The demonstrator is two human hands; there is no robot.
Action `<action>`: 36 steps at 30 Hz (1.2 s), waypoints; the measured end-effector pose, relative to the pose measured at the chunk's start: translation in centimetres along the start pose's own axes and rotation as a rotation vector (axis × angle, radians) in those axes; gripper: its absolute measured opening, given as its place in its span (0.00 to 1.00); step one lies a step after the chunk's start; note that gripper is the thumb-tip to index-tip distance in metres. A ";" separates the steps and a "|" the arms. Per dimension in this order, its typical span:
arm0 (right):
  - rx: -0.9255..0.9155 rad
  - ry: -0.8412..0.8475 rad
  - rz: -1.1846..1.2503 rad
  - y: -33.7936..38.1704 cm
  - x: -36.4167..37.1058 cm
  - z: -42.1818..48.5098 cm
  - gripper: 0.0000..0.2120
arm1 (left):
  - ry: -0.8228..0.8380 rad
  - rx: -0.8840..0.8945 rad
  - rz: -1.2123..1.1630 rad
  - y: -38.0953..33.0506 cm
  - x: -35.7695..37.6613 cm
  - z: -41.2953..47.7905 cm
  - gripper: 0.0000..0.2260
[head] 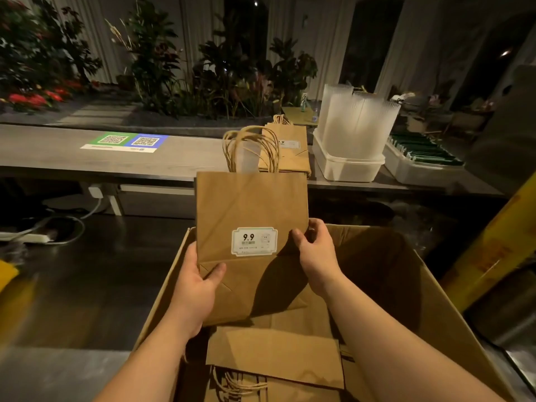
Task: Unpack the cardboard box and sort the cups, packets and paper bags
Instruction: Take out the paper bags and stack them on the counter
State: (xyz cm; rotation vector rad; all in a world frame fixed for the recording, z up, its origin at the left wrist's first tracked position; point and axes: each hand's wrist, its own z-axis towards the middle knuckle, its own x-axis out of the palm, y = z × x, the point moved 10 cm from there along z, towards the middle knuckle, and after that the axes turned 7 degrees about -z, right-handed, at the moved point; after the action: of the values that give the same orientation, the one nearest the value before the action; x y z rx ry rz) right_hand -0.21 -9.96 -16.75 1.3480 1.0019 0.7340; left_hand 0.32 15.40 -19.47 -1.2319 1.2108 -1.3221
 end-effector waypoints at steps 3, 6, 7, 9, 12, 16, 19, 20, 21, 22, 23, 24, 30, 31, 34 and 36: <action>0.004 0.009 0.052 -1.1 -0.7 0.1 0.09 | -0.065 0.149 -0.031 -1.7 -1.2 -0.3 0.20; -0.066 0.130 -0.447 -5.4 -0.8 -0.8 0.13 | -0.116 0.219 -0.052 -2.5 -2.3 -0.5 0.18; -0.065 0.283 -0.686 -8.0 0.3 -1.7 0.18 | -0.133 0.228 -0.055 -2.6 -2.6 -0.5 0.18; -0.010 0.667 -1.045 -13.5 3.0 -4.4 0.35 | -0.152 0.230 -0.050 -2.5 -2.8 -0.3 0.19; -0.101 1.067 -1.557 -18.2 6.4 -8.6 0.54 | -0.169 0.215 -0.047 -1.9 -3.0 -0.3 0.20; -0.211 1.169 -1.775 -18.8 8.5 -9.5 0.55 | -0.185 0.218 -0.045 -2.0 -3.3 -0.3 0.20; -0.224 1.170 -1.787 -16.4 8.1 -10.0 0.37 | -0.184 0.203 -0.045 -1.9 -3.3 -0.3 0.19; -0.166 1.167 -1.752 -15.6 7.7 -10.2 0.30 | -0.181 0.206 -0.044 -2.0 -3.3 -0.3 0.19; -0.101 1.171 -1.709 -14.7 7.1 -10.4 0.24 | -0.174 0.211 -0.043 -2.1 -3.1 -0.3 0.19; -0.065 1.165 -1.676 -13.7 6.8 -10.6 0.20 | -0.166 0.216 -0.040 -2.1 -3.1 -0.3 0.19; -0.074 1.120 -1.662 -12.1 6.4 -10.2 0.17 | -0.157 0.219 -0.042 -2.2 -2.9 -0.3 0.19; -0.136 1.042 -1.658 -10.2 6.1 -9.8 0.15 | -0.148 0.220 -0.045 -2.2 -2.7 -0.4 0.19; -0.759 0.266 -1.542 3.7 3.9 -8.2 0.06 | -0.043 0.170 0.002 -1.6 -1.4 -0.6 0.22; -0.847 0.170 -1.511 5.6 3.7 -8.1 0.07 | -0.032 0.143 0.005 -1.4 -1.2 -0.6 0.22; -1.036 0.091 -1.469 9.8 4.6 -8.3 0.10 | 0.027 0.064 -0.009 -1.0 -0.3 -1.0 0.20; -1.109 0.239 -1.519 10.5 6.9 -8.6 0.08 | 0.082 0.016 -0.084 -1.1 0.5 -1.4 0.19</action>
State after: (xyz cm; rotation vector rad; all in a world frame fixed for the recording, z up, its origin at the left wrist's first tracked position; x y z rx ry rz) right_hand -3.78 1.21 -6.97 -0.5661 1.1697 0.1189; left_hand -1.15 15.12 -18.38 -1.2389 1.2145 -1.4538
